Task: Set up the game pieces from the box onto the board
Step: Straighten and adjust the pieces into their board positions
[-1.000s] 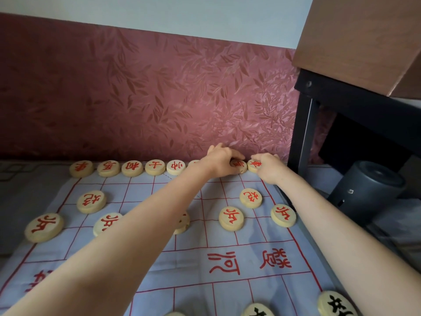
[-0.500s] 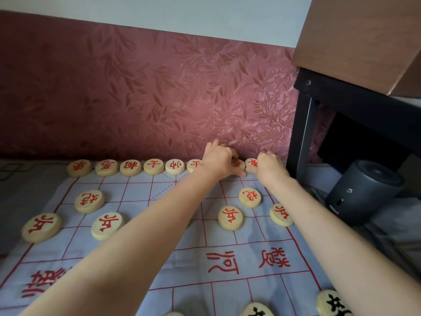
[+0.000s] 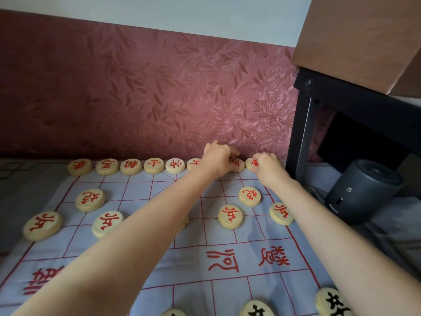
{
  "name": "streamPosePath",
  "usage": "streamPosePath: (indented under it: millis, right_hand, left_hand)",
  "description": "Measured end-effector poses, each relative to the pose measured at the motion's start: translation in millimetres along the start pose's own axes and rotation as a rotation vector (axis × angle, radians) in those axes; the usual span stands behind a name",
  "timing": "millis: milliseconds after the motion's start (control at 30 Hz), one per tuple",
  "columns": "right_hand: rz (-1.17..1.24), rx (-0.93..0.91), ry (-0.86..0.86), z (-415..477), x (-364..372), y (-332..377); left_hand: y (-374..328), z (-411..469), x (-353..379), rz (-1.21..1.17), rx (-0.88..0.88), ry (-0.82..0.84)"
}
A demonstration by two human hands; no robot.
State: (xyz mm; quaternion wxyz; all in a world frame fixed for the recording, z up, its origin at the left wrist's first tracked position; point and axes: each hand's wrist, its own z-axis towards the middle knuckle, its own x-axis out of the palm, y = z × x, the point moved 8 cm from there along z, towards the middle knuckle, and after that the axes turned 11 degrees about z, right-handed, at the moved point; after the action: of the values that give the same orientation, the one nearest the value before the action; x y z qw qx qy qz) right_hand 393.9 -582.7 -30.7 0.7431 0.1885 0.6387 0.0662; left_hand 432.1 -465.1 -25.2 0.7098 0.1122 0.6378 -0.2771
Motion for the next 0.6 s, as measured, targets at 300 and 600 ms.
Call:
streamPosePath:
  millis: [300, 600]
  right_hand:
    - [-0.013, 0.047, -0.01, -1.3, 0.2, -1.8]
    - [-0.018, 0.042, 0.016, -4.1, 0.0, 0.5]
  left_hand:
    - [1.4, -5.4, -2.2, 0.041, -0.06, -0.092]
    - [3.9, -6.9, 0.5, 0.008, -0.077, -0.11]
